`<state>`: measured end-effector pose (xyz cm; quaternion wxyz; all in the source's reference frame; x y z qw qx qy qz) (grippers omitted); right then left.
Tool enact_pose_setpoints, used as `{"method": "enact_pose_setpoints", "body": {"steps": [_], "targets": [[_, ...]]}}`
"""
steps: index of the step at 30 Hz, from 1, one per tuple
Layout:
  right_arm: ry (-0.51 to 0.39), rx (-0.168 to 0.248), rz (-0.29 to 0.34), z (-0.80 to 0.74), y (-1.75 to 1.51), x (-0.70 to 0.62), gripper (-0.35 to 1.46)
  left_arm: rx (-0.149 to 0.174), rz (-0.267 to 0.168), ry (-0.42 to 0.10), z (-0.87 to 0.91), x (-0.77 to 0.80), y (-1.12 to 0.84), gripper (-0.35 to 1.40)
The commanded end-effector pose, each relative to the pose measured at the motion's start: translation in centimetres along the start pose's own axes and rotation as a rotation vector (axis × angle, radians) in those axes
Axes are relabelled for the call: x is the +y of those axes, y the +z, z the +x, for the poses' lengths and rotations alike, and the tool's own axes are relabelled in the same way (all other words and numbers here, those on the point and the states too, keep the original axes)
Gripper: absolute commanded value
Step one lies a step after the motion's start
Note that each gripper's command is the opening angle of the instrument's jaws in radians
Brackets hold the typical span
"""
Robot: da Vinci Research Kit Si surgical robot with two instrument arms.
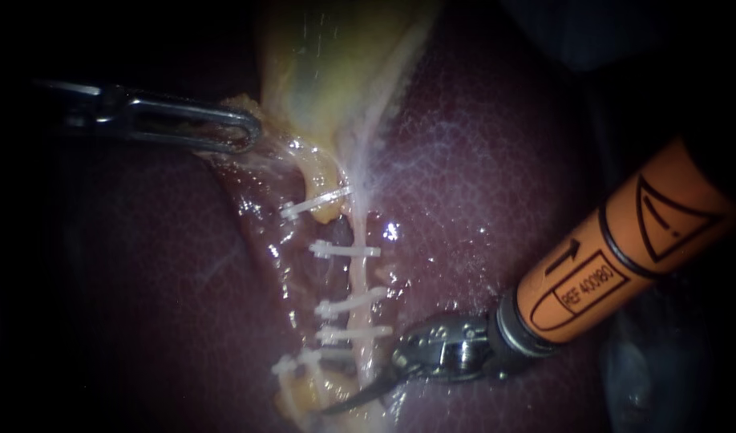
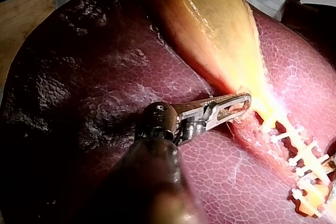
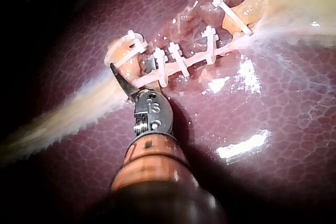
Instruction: Go to the cutting position right tube
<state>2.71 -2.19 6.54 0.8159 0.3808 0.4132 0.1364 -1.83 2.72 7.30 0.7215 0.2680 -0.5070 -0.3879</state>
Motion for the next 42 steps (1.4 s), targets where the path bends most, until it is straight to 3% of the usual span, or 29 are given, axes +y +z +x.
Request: {"method": "enact_pose_setpoints", "body": {"steps": [1, 15, 29, 42], "targets": [[0.0, 0.0, 0.0, 0.0, 0.0, 0.0, 1.27, 0.0, 0.0, 0.0, 0.0, 0.0, -0.01, -0.35], [0.002, 0.001, 0.001, 0.01, -0.03, 0.05, 1.27, 0.0, 0.0, 0.0, 0.01, 0.0, -0.01, -0.35], [0.024, 0.02, -0.029, 0.05, -0.32, 0.55, 1.23, 0.0, -0.002, 0.001, 0.02, -0.01, 0.0, -0.35], [0.046, 0.034, -0.045, 0.25, -0.51, 0.66, 1.22, -0.001, -0.002, 0.001, 0.02, -0.03, 0.01, -0.35]]}}
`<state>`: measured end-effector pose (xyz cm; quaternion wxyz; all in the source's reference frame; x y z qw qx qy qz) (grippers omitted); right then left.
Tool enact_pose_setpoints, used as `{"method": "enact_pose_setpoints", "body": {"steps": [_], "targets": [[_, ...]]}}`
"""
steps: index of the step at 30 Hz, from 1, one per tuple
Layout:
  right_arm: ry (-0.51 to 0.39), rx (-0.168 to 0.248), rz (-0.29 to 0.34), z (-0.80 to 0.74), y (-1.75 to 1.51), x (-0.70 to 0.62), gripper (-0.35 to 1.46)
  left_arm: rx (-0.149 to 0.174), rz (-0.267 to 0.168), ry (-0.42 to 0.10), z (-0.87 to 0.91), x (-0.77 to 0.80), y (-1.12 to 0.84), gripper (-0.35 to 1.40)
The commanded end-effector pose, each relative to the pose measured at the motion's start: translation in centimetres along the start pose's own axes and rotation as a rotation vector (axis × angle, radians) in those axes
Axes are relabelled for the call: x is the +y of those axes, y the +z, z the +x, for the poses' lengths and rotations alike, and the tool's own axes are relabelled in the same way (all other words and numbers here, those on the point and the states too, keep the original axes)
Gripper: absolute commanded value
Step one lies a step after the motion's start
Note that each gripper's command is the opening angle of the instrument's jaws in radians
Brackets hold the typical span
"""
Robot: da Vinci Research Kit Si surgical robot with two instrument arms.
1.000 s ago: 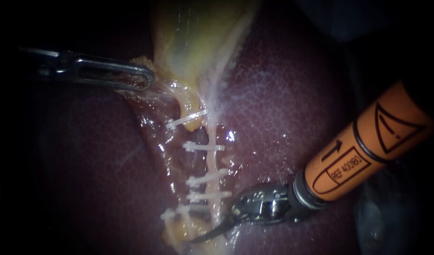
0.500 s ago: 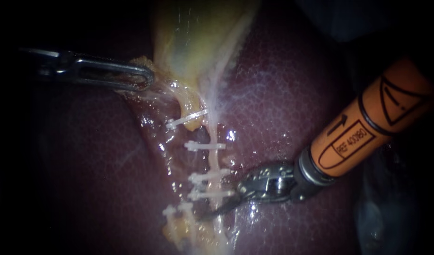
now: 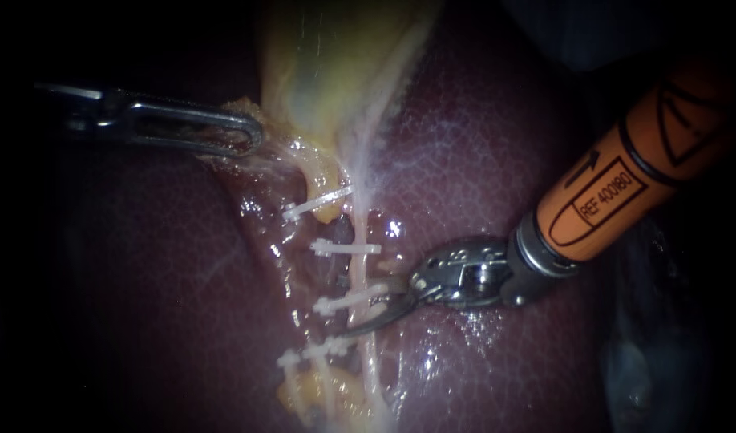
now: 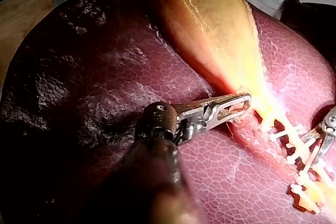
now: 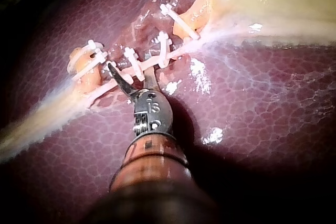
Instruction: Go to the cutting position right tube
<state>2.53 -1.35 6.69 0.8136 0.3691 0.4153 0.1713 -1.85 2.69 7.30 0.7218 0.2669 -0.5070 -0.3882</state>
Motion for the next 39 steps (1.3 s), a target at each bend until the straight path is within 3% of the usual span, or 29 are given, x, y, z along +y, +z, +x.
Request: {"method": "enact_pose_setpoints", "body": {"steps": [1, 8, 17, 24, 35, 39], "targets": [[0.001, -0.004, -0.001, 0.0, 0.0, 0.01, 1.22, 0.0, 0.0, 0.0, 0.0, 0.0, 0.0, -0.35], [0.022, 0.035, 0.015, 0.03, 0.0, 0.05, 1.23, 0.0, 0.0, 0.0, 0.0, 0.0, -0.01, -0.35], [0.193, 0.152, 0.158, 0.23, -0.18, 0.17, 1.2, 0.0, 0.0, 0.0, 0.0, 0.0, -0.01, -0.35], [0.251, 0.157, 0.21, 0.24, -0.09, 0.18, 1.18, 0.0, 0.0, 0.0, 0.0, 0.0, -0.01, -0.35], [0.349, 0.233, 0.36, 0.3, 0.06, 0.18, 1.13, 0.0, 0.0, 0.001, 0.0, 0.0, -0.01, -0.35], [0.401, 0.239, 0.384, 0.33, 0.03, 0.17, 1.13, 0.0, 0.0, 0.001, 0.0, 0.0, -0.01, -0.35]]}}
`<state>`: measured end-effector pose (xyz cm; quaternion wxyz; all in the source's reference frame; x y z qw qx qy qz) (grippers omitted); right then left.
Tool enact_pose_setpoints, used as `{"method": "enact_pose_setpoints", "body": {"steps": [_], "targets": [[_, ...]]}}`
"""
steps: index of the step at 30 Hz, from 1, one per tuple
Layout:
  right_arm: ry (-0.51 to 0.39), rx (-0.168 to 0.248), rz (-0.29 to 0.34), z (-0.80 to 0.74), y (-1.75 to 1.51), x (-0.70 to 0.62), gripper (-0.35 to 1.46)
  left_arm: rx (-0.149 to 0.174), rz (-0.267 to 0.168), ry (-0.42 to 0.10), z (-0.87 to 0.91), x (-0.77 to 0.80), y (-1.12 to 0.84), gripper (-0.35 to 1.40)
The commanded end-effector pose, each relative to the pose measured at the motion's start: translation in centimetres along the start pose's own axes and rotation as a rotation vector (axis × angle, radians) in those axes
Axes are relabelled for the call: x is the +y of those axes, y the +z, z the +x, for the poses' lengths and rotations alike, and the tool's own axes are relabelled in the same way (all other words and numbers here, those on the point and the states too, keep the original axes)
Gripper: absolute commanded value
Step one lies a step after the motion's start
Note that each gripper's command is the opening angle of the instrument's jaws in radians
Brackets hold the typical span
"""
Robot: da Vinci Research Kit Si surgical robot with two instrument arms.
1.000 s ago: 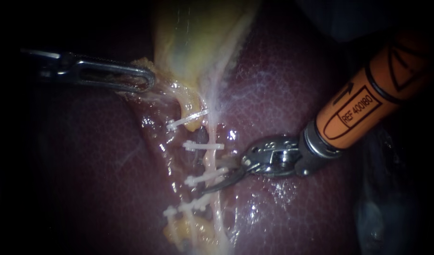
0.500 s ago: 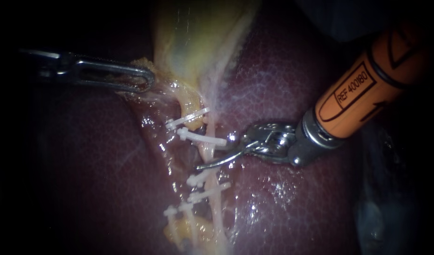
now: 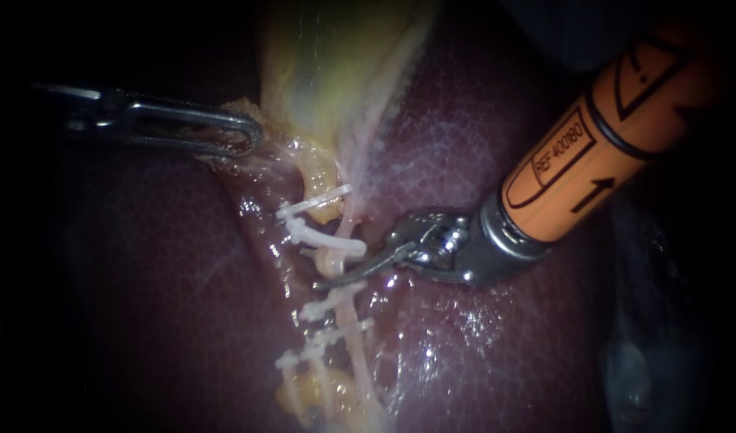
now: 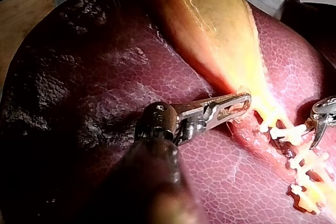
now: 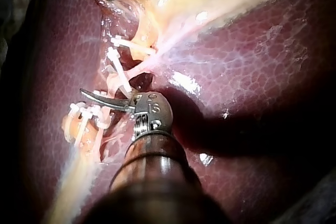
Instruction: Go to the cutting position right tube
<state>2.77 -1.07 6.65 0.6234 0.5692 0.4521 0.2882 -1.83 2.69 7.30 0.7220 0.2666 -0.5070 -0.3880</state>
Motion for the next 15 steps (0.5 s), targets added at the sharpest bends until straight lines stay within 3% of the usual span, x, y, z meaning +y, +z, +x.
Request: {"method": "enact_pose_setpoints", "body": {"steps": [1, 9, 12, 15], "targets": [[0.012, 0.0, -0.003, 0.02, -0.02, -0.01, 1.13, 0.0, 0.0, 0.0, 0.01, 0.0, 0.0, -0.35], [0.041, 0.011, 0.006, 0.03, -0.03, 0.01, 1.13, 0.0, 0.0, -0.005, 0.02, 0.01, 0.01, -0.35], [0.039, 0.035, 0.028, 0.02, 0.0, 0.02, 1.12, 0.0, 0.0, -0.005, 0.02, 0.01, 0.01, -0.35], [-0.034, 0.073, 0.066, 0.04, 0.06, 0.02, 1.08, 0.0, 0.0, -0.005, 0.02, 0.01, 0.02, -0.35]]}}
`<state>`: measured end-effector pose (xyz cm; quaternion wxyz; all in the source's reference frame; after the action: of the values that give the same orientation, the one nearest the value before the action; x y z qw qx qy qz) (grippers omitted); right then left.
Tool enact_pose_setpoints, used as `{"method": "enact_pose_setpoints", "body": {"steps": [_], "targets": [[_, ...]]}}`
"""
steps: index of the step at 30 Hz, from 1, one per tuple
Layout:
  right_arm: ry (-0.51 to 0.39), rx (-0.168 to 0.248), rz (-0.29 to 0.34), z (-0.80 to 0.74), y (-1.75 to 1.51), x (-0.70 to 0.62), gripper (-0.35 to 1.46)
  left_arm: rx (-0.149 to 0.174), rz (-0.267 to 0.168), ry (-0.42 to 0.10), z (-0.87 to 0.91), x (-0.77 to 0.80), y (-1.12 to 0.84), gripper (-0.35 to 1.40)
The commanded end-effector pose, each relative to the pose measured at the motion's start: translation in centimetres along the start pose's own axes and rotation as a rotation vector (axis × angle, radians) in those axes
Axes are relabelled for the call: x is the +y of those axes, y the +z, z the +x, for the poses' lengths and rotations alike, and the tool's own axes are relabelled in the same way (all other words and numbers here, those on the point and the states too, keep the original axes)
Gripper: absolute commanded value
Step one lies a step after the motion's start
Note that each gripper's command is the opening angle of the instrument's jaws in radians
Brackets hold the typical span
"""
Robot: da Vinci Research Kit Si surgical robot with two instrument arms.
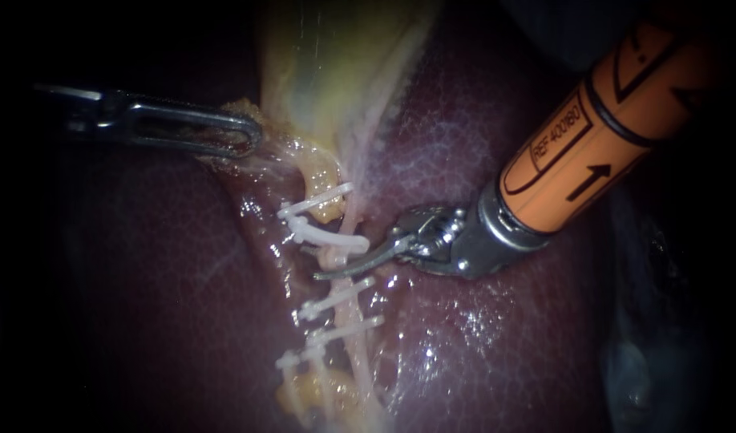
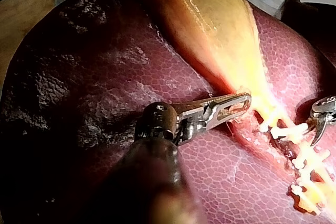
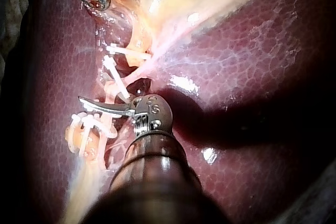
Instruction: Go to the cutting position right tube
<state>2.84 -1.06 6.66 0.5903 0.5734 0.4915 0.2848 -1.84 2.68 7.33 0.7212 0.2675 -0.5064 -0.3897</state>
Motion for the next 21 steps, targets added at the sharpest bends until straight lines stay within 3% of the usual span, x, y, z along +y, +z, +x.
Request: {"method": "enact_pose_setpoints", "body": {"steps": [1, 5, 10, 15, 21], "targets": [[-0.032, 0.011, 0.007, 0.0, 0.02, 0.0, 1.07, 0.0, 0.0, 0.0, 0.0, 0.0, 0.0, -0.35], [-0.158, 0.031, 0.021, 0.01, 0.12, -0.02, 1.02, 0.0, 0.0, 0.0, 0.0, 0.0, 0.0, -0.35], [-0.271, 0.035, 0.01, -0.05, 0.33, -0.01, 1.12, 0.0, 0.001, 0.0, 0.0, 0.0, 0.0, -0.35], [-0.304, 0.052, 0.0, -0.06, 0.53, -0.02, 1.17, 0.0, 0.0, 0.0, 0.0, 0.0, 0.0, -0.35], [-0.333, 0.107, -0.009, 0.06, 0.6, -0.12, 1.23, 0.0, 0.0, -0.001, 0.0, 0.01, 0.0, -0.35]]}}
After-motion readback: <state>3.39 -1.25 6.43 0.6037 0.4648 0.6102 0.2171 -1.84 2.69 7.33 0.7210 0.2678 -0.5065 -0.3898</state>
